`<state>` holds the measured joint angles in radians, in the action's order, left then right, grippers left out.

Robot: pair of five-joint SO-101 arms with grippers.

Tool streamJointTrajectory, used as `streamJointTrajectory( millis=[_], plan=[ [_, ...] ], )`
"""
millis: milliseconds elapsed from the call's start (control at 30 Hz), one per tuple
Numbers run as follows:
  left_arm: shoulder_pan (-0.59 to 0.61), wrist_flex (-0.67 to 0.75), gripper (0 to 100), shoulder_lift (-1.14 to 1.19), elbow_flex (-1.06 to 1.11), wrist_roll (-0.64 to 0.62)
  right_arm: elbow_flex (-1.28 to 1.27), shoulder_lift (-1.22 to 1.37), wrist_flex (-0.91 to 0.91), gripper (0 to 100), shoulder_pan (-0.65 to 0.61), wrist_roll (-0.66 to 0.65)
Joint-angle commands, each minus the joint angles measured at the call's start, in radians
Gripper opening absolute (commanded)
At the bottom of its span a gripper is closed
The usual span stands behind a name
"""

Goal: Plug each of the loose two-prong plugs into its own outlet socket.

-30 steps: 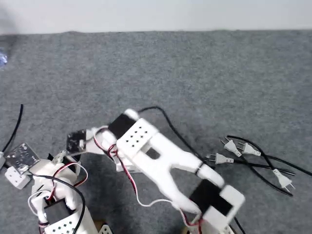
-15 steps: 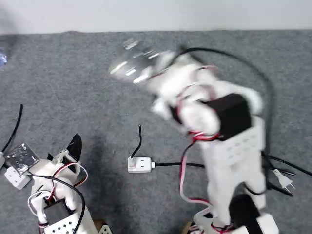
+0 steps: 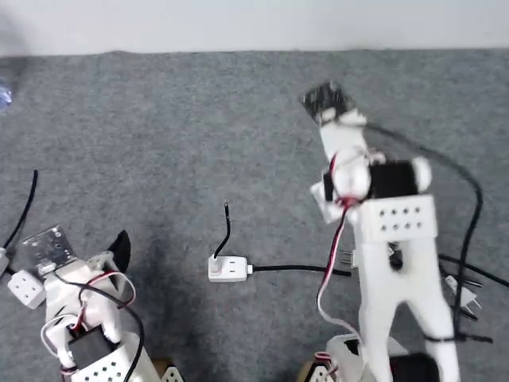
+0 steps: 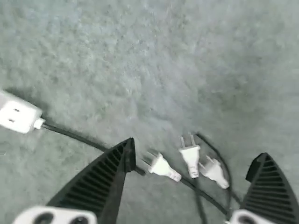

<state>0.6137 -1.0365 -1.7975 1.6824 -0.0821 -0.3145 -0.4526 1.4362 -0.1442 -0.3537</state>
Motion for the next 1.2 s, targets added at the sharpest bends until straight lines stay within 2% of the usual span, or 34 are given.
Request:
streamJointTrajectory(
  millis=[0, 33, 133, 267, 333, 433, 600, 700, 767, 933, 1167],
  plan=[
    [-0.129, -0.031, 36, -0.006, -0.042, 0.310, -0.387, -0.156, -0.286, 36.8, 0.012, 0.023],
    [-0.173, -0.029, 36, -0.006, -0.051, 0.350, -0.488, -0.194, -0.367, 36.8, 0.012, 0.023],
    [-0.330, -0.066, 36, -0.002, -0.116, 0.359, -0.707, -0.278, -0.561, 36.8, 0.015, 0.017],
    [-0.641, -0.189, 36, 0.000, -0.186, 0.427, -0.833, -0.305, -0.685, 36.8, 0.061, 0.015],
    [-0.755, -0.167, 36, 0.000, -0.174, 0.430, -0.848, -0.278, -0.727, 36.8, 0.096, 0.018],
    [-0.862, -0.173, 36, 0.002, -0.160, 0.431, -0.848, -0.211, -0.763, 36.8, 0.110, 0.015],
    [-0.974, -0.175, 36, 0.002, -0.150, 0.434, -0.822, -0.076, -0.834, 36.8, 0.108, 0.012],
    [-0.987, -0.103, 36, 0.002, -0.068, 0.488, -0.793, -0.018, -0.834, 36.8, 0.108, 0.012],
    [-0.934, -0.003, 36, 0.005, 0.007, 0.508, -0.781, 0.008, -0.834, 36.8, 0.108, 0.012],
    [-0.807, 0.124, 36, 0.018, 0.002, 0.477, -0.779, 0.016, -0.834, 36.8, 0.085, 0.012],
    [-0.806, 0.170, 36, 0.081, 0.004, 0.460, -0.786, 0.024, -0.834, 36.8, 0.048, -0.038]
  ],
)
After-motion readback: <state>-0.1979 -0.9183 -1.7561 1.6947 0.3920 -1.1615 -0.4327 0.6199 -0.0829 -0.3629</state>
